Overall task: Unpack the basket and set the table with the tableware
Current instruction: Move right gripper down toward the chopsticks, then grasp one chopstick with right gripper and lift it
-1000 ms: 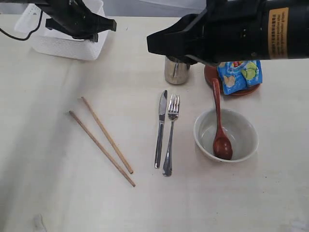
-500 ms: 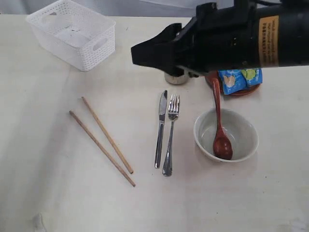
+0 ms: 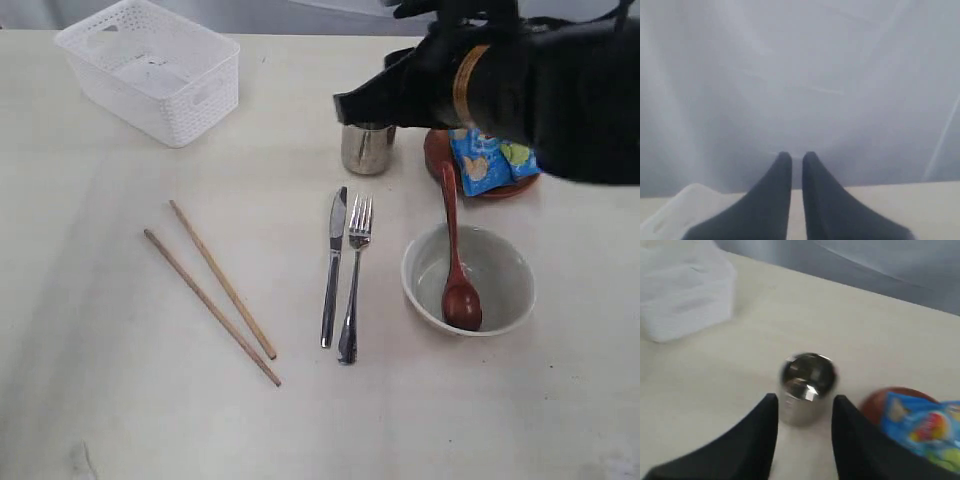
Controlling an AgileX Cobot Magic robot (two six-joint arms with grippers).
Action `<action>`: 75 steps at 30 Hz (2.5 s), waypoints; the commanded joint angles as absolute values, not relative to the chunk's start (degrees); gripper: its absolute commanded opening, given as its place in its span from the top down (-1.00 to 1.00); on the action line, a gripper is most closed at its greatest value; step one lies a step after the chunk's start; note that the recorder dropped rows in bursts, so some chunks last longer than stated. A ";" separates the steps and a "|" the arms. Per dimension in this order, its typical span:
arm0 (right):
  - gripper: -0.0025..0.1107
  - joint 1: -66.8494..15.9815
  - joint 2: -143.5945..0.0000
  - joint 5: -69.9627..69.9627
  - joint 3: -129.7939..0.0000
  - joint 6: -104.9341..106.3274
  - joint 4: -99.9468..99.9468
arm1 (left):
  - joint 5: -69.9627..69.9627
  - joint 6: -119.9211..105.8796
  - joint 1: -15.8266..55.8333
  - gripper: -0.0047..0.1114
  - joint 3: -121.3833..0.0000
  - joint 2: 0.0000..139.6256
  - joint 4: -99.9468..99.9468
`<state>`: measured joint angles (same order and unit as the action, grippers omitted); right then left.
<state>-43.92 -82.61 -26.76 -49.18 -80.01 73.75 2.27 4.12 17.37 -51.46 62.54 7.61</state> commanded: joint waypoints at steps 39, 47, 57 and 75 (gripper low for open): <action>0.23 -52.93 -123.57 -38.94 -84.55 2.85 -9.35 | 15.10 20.88 17.31 0.90 -24.60 38.41 8.16; 0.23 -52.93 -125.53 -37.79 -84.56 -2.22 -4.46 | 14.72 21.01 17.31 0.90 -24.60 38.41 8.16; 0.83 -54.95 -126.15 -40.44 -84.56 -2.11 -2.89 | 14.73 21.01 17.31 0.90 -24.60 38.41 7.84; 0.96 -57.45 -119.05 -50.86 -86.94 -12.94 9.60 | 14.49 21.01 17.31 0.90 -24.60 38.41 7.88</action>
<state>-57.65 -123.25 -48.73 -87.10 -11.60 8.85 14.58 20.60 17.37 -24.81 38.68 8.02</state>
